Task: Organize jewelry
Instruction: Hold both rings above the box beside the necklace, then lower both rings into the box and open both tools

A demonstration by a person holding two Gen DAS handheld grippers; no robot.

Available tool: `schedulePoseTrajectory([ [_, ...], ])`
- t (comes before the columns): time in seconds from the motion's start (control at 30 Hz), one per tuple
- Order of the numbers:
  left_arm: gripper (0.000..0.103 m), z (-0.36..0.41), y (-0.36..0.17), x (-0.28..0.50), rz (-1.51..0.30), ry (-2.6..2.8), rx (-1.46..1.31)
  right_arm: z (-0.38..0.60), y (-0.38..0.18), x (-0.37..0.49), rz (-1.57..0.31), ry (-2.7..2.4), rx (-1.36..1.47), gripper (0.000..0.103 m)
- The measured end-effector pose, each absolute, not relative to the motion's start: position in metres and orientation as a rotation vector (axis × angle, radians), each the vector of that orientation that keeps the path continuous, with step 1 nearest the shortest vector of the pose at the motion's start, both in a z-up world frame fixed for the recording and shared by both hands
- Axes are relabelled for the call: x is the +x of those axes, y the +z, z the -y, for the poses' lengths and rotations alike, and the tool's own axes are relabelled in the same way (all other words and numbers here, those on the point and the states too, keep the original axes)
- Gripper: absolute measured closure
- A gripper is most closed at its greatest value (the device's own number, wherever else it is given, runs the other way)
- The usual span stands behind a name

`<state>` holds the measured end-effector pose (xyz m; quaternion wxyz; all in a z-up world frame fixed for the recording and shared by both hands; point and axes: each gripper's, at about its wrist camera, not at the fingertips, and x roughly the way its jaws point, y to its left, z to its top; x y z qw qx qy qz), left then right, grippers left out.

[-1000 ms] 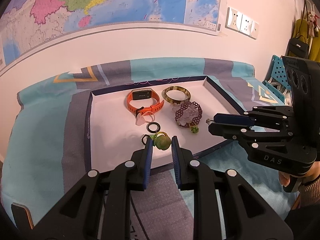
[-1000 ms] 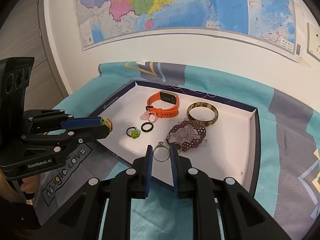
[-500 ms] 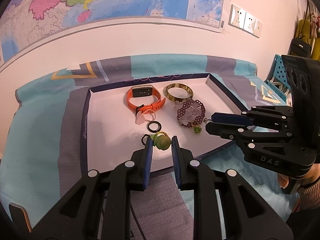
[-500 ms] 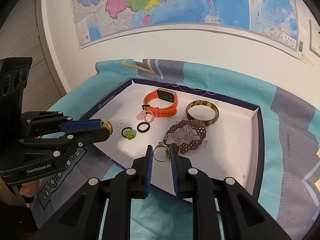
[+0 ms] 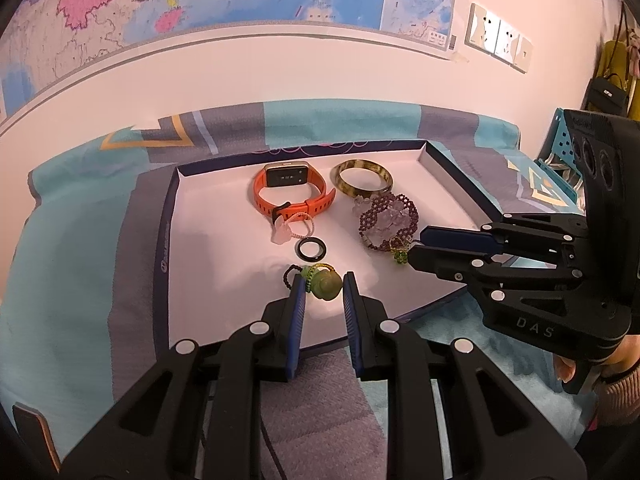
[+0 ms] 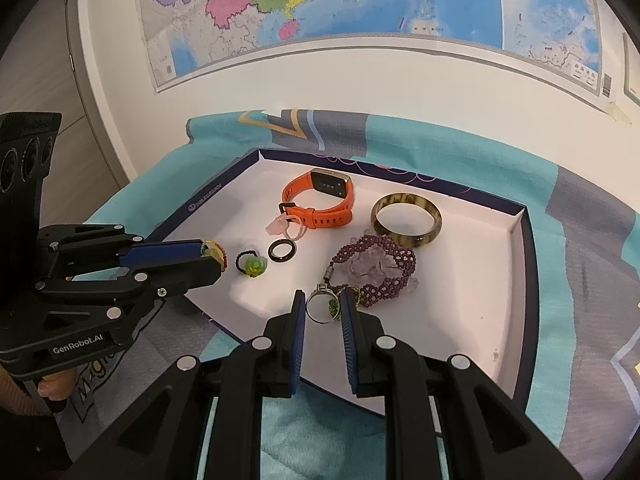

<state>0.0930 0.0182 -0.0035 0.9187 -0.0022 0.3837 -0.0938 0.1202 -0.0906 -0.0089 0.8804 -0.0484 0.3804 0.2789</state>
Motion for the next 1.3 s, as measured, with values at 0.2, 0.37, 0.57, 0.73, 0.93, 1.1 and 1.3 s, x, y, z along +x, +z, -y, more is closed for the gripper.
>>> schedulePoseTrajectory([
  [0.2, 0.083, -0.018, -0.008, 0.096, -0.802, -0.190, -0.008, 0.089, -0.011, 0.123, -0.801, 0.579, -0.104, 0.087],
  [0.37, 0.083, -0.018, -0.011, 0.099, -0.812, -0.188, -0.012, 0.088, -0.014, 0.125, -0.805, 0.572, -0.109, 0.087],
  [0.57, 0.083, -0.018, -0.016, 0.102, -0.827, -0.190, -0.019, 0.086, -0.018, 0.127, -0.817, 0.566, -0.117, 0.087],
  [0.73, 0.083, -0.018, -0.018, 0.103, -0.833, -0.187, -0.020, 0.085, -0.020, 0.129, -0.829, 0.561, -0.117, 0.087],
  [0.93, 0.083, -0.018, -0.019, 0.104, -0.837, -0.184, -0.024, 0.084, -0.020, 0.131, -0.832, 0.554, -0.115, 0.087],
  [1.1, 0.083, -0.019, -0.020, 0.104, -0.837, -0.182, -0.025, 0.084, -0.021, 0.130, -0.834, 0.552, -0.115, 0.087],
  [1.3, 0.083, -0.020, -0.019, 0.102, -0.829, -0.185, -0.034, 0.085, -0.021, 0.130, -0.834, 0.550, -0.110, 0.083],
])
